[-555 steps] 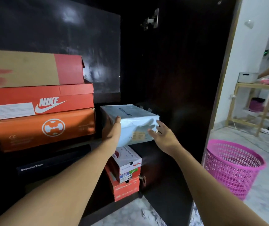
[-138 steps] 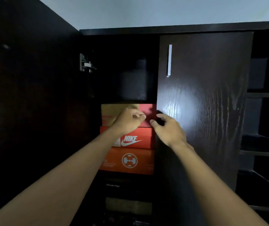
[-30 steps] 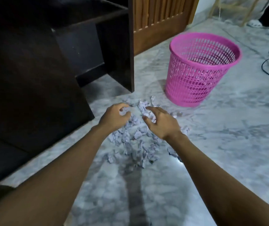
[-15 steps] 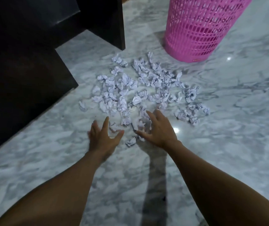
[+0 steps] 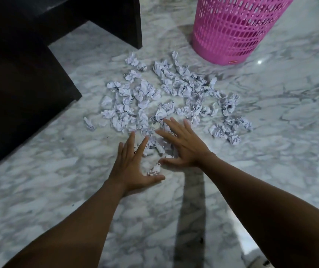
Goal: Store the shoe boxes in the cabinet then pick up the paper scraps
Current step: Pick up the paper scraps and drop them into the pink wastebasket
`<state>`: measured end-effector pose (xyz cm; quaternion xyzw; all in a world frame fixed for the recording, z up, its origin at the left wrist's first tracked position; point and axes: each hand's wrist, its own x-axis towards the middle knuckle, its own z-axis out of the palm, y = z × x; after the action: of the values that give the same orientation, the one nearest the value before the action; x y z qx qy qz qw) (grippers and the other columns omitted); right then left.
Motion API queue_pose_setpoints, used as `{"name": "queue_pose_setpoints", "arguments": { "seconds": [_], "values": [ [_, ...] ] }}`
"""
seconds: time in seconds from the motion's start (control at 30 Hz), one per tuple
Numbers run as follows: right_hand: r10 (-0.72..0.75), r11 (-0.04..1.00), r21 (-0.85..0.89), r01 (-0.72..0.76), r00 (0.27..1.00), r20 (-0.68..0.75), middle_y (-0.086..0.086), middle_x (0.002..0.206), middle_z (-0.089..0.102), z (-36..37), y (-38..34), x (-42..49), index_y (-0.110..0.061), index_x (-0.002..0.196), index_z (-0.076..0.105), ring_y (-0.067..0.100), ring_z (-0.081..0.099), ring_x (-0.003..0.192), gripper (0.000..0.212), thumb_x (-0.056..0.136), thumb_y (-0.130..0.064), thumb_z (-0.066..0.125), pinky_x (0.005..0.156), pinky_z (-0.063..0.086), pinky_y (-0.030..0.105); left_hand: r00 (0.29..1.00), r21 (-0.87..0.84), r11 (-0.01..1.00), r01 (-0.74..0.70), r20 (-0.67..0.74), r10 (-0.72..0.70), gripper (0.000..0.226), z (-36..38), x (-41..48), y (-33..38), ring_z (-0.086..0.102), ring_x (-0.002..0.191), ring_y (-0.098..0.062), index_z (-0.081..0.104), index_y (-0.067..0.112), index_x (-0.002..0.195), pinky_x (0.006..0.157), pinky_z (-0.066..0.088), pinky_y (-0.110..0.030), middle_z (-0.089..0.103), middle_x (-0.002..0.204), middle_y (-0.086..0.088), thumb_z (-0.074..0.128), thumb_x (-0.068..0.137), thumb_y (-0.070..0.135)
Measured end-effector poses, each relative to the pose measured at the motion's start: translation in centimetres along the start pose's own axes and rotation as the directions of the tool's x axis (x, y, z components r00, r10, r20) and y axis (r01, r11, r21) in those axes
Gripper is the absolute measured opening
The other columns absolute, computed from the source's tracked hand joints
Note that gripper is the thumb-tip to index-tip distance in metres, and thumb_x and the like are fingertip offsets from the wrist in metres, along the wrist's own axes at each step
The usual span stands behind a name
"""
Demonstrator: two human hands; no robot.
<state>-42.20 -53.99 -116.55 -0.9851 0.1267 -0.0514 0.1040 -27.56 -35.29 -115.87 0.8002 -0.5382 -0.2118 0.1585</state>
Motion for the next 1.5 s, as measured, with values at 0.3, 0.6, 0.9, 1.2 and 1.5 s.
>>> {"name": "queue_pose_setpoints", "arguments": {
  "seconds": [0.3, 0.6, 0.9, 1.2, 1.5],
  "values": [
    [0.031, 0.996, 0.094, -0.005, 0.962, -0.272, 0.007, 0.109, 0.065, 2.4, -1.1, 1.0, -0.015, 0.114, 0.070, 0.028, 0.056, 0.104, 0.039, 0.093, -0.046, 0.062, 0.086, 0.046, 0.039, 0.986, 0.136, 0.990, -0.048, -0.151, 0.069, 0.111, 0.9, 2.2, -0.9, -0.011, 0.151, -0.024, 0.018, 0.028, 0.155, 0.120, 0.007, -0.054, -0.005, 0.164, -0.010, 0.052, 0.066, 0.085],
    [0.124, 0.989, 0.112, -0.101, 0.967, -0.223, 0.011, 0.152, 0.042, 2.3, -1.2, 0.5, -0.021, 0.113, 0.069, 0.029, 0.030, 0.146, 0.039, 0.090, -0.052, 0.059, 0.117, 0.020, 0.052, 0.969, 0.164, 0.977, -0.133, -0.184, 0.163, 0.100, 0.5, 4.7, -1.3, -0.002, 0.151, -0.028, 0.027, 0.027, 0.153, 0.120, 0.006, -0.054, 0.004, 0.164, -0.010, 0.060, 0.068, 0.069],
    [0.167, 0.969, 0.229, -0.091, 0.926, -0.338, 0.002, 0.088, 0.064, 2.6, -1.7, 0.8, -0.010, 0.094, 0.068, 0.023, 0.054, 0.084, 0.019, 0.095, -0.028, 0.063, 0.074, 0.045, 0.033, 0.956, 0.211, 0.972, -0.098, -0.251, 0.152, 0.068, 1.4, 5.8, -1.2, 0.039, 0.132, -0.036, 0.047, 0.010, 0.141, 0.110, 0.032, -0.053, 0.047, 0.140, -0.015, 0.055, 0.083, 0.045],
    [0.364, 0.906, 0.353, -0.236, 0.860, -0.359, 0.005, 0.073, 0.058, 3.2, -1.6, 0.6, -0.007, 0.078, 0.065, 0.021, 0.053, 0.071, 0.012, 0.080, -0.017, 0.072, 0.060, 0.041, 0.029, 0.927, 0.193, 0.979, -0.071, -0.349, 0.136, 0.043, 1.6, 6.1, -0.5, 0.049, 0.115, -0.036, 0.058, 0.004, 0.117, 0.100, 0.042, -0.045, 0.052, 0.122, -0.017, 0.055, 0.091, 0.038],
    [0.403, 0.879, 0.424, -0.220, 0.818, -0.411, 0.008, 0.091, 0.062, 1.3, -1.7, 3.6, -0.006, 0.097, 0.068, 0.023, 0.060, 0.085, 0.024, 0.089, -0.028, 0.063, 0.072, 0.048, 0.028, 0.903, 0.238, 0.971, -0.032, -0.409, 0.130, 0.055, 0.7, 5.1, -0.2, 0.045, 0.124, -0.038, 0.057, 0.006, 0.122, 0.105, 0.036, -0.046, 0.045, 0.138, -0.020, 0.060, 0.082, 0.044]
  ]
}}
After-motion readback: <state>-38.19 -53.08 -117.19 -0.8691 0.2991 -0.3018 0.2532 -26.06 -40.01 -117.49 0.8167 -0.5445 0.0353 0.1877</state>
